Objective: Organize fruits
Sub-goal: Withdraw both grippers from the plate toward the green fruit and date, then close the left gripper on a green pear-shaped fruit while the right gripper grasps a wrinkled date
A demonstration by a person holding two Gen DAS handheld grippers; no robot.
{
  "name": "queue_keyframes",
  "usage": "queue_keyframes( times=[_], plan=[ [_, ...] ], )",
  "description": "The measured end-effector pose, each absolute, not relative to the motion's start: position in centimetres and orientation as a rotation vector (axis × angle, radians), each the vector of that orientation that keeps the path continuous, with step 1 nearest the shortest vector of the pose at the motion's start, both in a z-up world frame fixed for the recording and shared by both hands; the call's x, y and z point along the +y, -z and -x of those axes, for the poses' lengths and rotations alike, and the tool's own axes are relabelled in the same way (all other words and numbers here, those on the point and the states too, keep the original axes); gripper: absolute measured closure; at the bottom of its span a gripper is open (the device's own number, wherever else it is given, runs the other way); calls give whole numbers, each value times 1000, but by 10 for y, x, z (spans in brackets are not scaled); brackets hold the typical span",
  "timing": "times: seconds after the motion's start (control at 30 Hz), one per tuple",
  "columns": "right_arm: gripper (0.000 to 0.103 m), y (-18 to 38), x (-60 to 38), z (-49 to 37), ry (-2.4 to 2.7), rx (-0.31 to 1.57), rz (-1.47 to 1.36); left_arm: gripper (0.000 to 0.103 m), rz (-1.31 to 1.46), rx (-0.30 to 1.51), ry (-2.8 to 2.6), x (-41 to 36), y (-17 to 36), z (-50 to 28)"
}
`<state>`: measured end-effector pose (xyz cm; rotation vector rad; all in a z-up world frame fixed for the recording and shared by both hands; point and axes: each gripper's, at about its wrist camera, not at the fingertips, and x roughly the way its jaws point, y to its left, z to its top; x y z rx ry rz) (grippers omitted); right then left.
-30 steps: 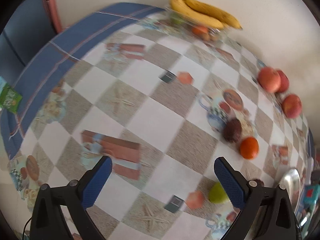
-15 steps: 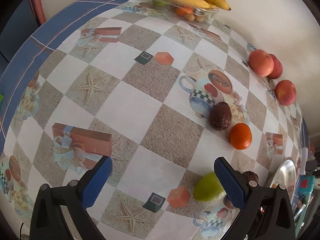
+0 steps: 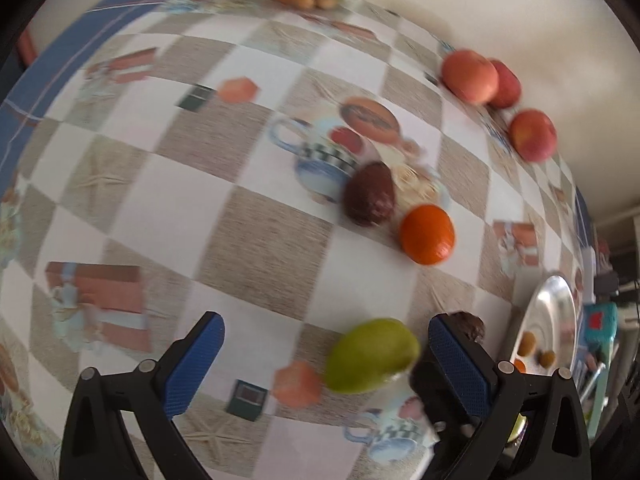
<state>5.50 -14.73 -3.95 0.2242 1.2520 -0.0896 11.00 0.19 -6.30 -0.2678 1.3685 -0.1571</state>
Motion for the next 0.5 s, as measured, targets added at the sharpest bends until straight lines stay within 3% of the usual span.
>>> queue_keyframes(
  times=[0.5],
  plan=[
    [12, 39, -143, -53, 78, 1259, -174, 0, 171, 1372, 104, -10, 66, -114]
  ],
)
